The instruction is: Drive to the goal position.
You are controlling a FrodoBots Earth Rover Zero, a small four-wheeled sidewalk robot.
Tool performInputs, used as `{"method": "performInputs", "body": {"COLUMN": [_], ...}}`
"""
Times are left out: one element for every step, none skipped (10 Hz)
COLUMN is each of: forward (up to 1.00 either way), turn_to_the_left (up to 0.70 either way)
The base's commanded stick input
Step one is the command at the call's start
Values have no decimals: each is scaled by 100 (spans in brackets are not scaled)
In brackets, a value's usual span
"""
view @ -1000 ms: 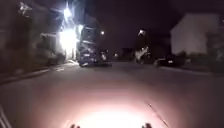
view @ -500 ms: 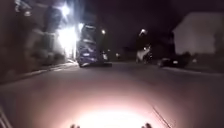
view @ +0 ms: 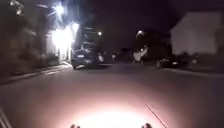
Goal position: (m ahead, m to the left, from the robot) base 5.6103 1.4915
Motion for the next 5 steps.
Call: {"method": "performInputs", "body": {"forward": [100, 100, 100, 100, 100], "turn_to_the_left": [0, 0, 0, -9, -40]}}
